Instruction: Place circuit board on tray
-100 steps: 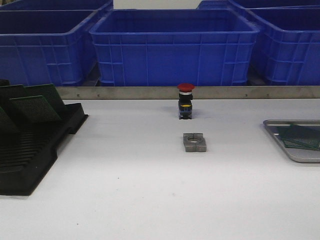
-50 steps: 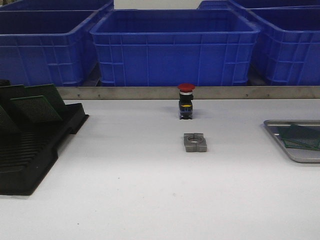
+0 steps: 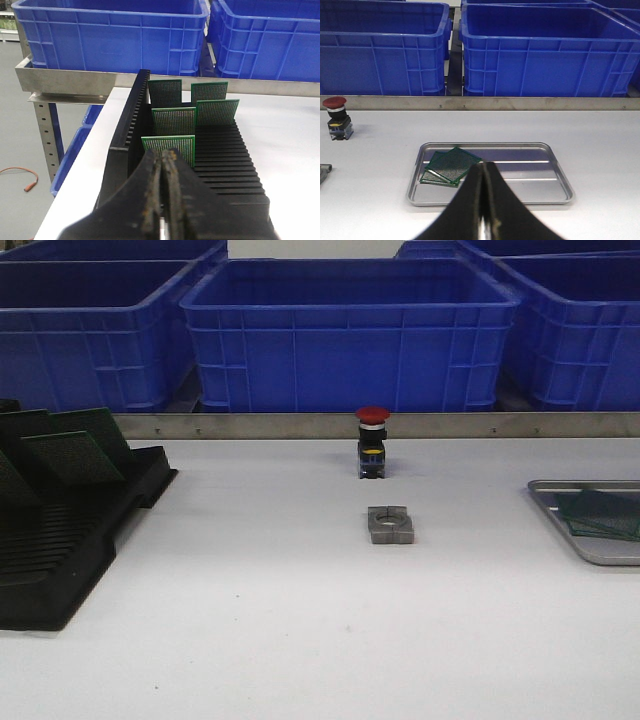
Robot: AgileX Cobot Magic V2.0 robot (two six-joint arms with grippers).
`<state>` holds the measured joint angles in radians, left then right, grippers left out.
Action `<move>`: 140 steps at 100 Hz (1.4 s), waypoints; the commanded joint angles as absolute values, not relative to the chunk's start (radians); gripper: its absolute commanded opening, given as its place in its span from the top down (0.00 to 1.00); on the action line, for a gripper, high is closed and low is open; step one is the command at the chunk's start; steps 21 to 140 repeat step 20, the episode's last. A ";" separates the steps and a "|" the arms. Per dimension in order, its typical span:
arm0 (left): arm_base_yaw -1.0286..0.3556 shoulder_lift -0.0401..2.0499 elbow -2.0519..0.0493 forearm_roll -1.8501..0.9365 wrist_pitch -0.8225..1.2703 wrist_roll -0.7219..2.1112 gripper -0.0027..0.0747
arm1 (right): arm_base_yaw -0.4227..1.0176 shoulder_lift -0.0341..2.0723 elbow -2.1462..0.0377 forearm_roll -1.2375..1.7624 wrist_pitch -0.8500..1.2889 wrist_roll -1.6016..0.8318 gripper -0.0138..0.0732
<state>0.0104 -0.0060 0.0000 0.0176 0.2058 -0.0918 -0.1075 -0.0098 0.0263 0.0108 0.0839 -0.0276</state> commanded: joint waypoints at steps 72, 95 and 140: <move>0.013 -0.036 0.049 0.014 0.129 -0.103 0.99 | -0.111 -0.037 0.016 0.010 0.013 -0.036 0.97; 0.013 -0.036 0.049 0.014 0.129 -0.103 0.99 | -0.111 -0.037 0.016 0.010 0.013 -0.036 0.97; 0.013 -0.036 0.049 0.014 0.129 -0.103 0.99 | -0.111 -0.037 0.016 0.010 0.013 -0.036 0.97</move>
